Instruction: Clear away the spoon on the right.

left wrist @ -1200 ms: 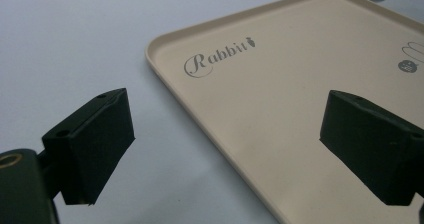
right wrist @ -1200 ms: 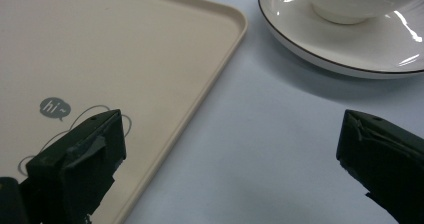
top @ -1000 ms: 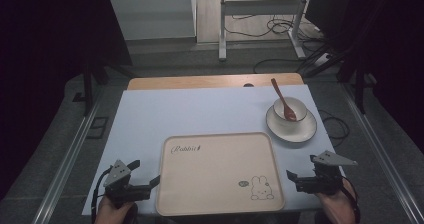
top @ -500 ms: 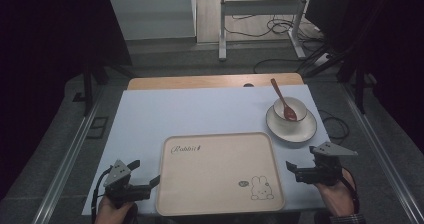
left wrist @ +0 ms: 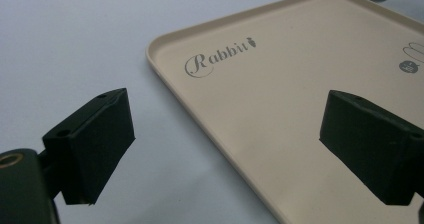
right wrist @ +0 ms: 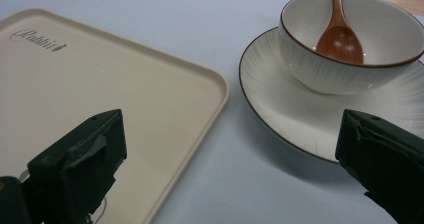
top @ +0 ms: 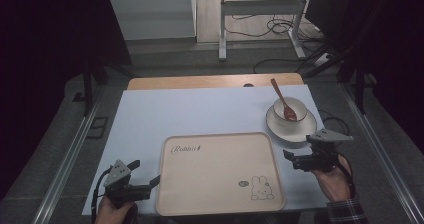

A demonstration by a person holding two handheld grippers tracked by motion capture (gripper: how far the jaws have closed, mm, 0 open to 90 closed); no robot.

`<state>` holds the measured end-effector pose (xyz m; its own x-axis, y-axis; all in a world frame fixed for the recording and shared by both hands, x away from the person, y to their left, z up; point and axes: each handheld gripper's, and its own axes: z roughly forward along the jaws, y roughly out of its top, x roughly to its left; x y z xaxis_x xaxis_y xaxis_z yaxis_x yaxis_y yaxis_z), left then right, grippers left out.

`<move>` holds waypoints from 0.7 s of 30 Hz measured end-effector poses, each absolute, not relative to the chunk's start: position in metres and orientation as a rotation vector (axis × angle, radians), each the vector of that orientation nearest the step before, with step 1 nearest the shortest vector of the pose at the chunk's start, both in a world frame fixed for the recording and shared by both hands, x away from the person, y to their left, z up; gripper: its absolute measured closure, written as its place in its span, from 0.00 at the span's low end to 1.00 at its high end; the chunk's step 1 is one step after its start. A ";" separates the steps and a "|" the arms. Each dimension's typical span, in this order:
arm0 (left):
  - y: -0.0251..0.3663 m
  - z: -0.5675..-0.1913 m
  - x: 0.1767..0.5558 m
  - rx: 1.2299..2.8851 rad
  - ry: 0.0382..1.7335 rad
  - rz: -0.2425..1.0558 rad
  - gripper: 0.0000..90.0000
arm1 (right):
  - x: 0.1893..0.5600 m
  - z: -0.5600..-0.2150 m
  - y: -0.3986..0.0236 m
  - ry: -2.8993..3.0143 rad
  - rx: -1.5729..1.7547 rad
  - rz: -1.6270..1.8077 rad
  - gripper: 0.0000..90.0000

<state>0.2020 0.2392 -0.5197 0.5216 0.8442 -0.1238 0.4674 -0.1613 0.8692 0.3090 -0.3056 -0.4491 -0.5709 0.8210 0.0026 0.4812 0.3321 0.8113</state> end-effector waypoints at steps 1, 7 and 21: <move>0.239 -0.520 0.202 1.801 1.093 0.490 0.08 | 0.311 -0.448 -0.305 2.195 1.146 1.122 0.00; 0.240 -0.520 0.202 1.799 1.093 0.488 0.07 | 0.322 -0.445 -0.301 2.208 1.136 1.104 0.00; 0.240 -0.520 0.202 1.798 1.087 0.486 0.07 | 0.356 -0.441 -0.300 2.202 1.132 1.140 0.00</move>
